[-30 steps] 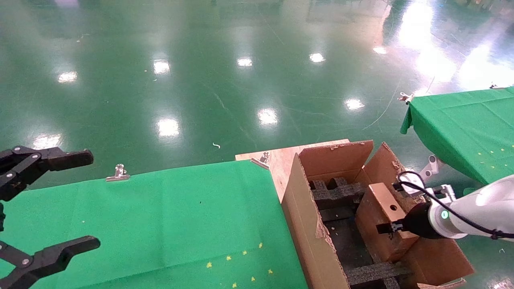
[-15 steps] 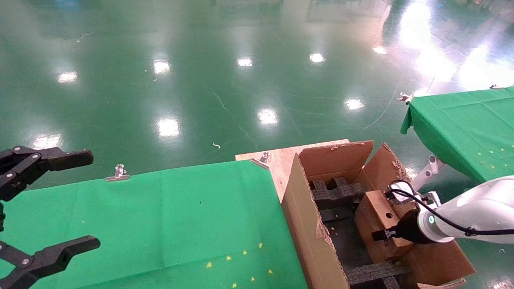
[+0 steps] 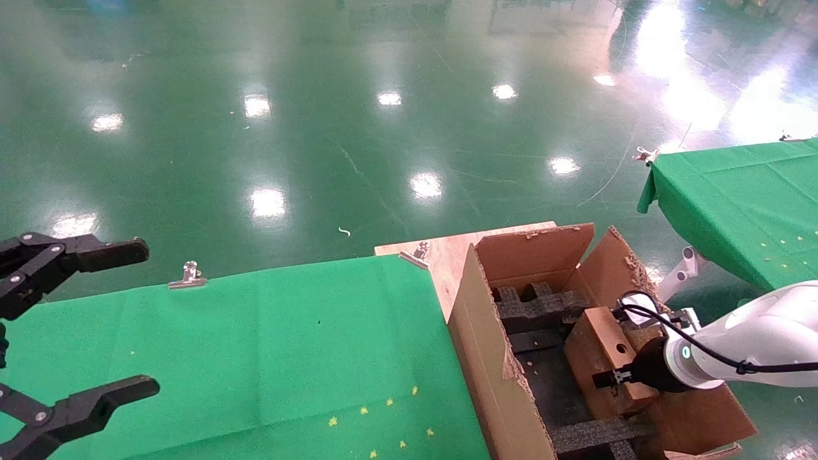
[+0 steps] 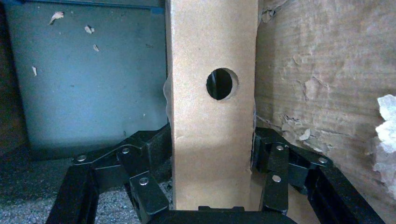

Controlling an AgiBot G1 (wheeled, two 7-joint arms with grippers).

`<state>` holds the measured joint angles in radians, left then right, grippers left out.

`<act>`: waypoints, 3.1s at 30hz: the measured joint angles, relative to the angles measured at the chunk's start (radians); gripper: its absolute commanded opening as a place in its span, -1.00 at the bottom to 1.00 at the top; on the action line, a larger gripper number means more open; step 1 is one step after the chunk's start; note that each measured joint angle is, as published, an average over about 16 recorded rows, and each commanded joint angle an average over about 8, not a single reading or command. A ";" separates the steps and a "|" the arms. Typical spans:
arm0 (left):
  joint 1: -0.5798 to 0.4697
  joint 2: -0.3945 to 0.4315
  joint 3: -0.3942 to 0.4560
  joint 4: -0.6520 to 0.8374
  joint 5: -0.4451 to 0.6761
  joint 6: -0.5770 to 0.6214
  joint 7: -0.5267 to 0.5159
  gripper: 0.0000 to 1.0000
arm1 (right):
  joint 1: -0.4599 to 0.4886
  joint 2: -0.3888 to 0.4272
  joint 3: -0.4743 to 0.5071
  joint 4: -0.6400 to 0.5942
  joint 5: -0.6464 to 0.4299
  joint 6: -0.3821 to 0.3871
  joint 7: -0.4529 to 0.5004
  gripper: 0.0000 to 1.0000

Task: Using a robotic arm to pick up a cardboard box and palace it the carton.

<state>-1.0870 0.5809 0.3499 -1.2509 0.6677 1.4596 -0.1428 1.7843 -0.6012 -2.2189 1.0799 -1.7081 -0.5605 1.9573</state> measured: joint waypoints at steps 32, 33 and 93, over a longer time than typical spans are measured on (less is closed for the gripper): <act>0.000 0.000 0.000 0.000 0.000 0.000 0.000 1.00 | 0.335 0.085 0.124 0.208 0.001 -0.032 -0.049 1.00; 0.000 0.000 0.000 0.000 0.000 0.000 0.000 1.00 | 0.355 0.088 0.136 0.220 0.021 -0.039 -0.065 1.00; 0.000 0.000 0.000 0.001 -0.001 0.000 0.000 1.00 | -0.109 0.053 1.181 0.235 0.767 -0.647 -1.136 1.00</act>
<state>-1.0869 0.5805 0.3503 -1.2503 0.6669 1.4592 -0.1425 1.6752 -0.5480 -1.0374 1.3147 -0.9411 -1.2071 0.8210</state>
